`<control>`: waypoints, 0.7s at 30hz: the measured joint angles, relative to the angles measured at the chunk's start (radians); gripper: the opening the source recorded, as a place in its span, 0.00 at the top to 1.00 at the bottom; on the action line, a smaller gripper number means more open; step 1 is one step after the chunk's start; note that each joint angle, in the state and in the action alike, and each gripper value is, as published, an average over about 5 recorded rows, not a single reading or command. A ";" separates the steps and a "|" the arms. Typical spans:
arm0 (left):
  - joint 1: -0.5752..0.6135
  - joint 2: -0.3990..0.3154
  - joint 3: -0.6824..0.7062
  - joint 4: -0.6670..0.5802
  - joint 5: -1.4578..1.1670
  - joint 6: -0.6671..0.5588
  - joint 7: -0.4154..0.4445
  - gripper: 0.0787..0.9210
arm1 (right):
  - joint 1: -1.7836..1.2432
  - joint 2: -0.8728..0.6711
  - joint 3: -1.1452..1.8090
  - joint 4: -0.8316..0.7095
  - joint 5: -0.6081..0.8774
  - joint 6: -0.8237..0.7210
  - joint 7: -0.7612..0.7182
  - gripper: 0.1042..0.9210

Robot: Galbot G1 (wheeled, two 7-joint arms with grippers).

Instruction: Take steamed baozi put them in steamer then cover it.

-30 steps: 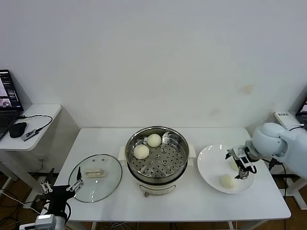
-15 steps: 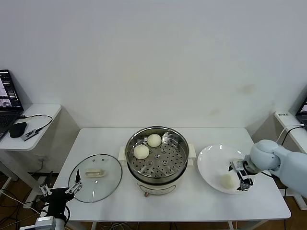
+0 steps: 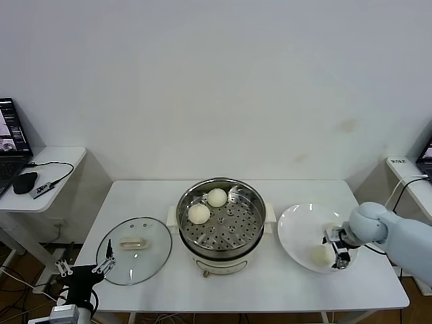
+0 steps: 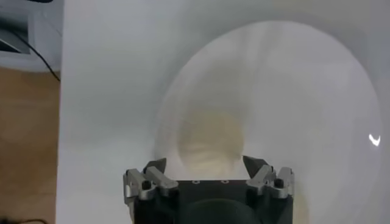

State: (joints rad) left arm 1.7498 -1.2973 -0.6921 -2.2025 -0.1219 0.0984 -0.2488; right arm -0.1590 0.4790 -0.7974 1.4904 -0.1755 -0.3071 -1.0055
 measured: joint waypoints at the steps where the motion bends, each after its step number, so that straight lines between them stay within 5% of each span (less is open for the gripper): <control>1: 0.000 0.000 0.000 0.000 0.000 0.000 0.000 0.12 | -0.002 0.002 0.001 -0.002 0.001 -0.001 0.000 0.22; 21: 0.001 -0.001 0.000 -0.007 0.001 0.000 -0.002 0.12 | 0.011 0.007 0.020 -0.013 0.019 -0.015 -0.045 0.41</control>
State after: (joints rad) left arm 1.7512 -1.2984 -0.6926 -2.2096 -0.1204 0.0984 -0.2507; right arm -0.1483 0.4863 -0.7779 1.4778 -0.1566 -0.3223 -1.0506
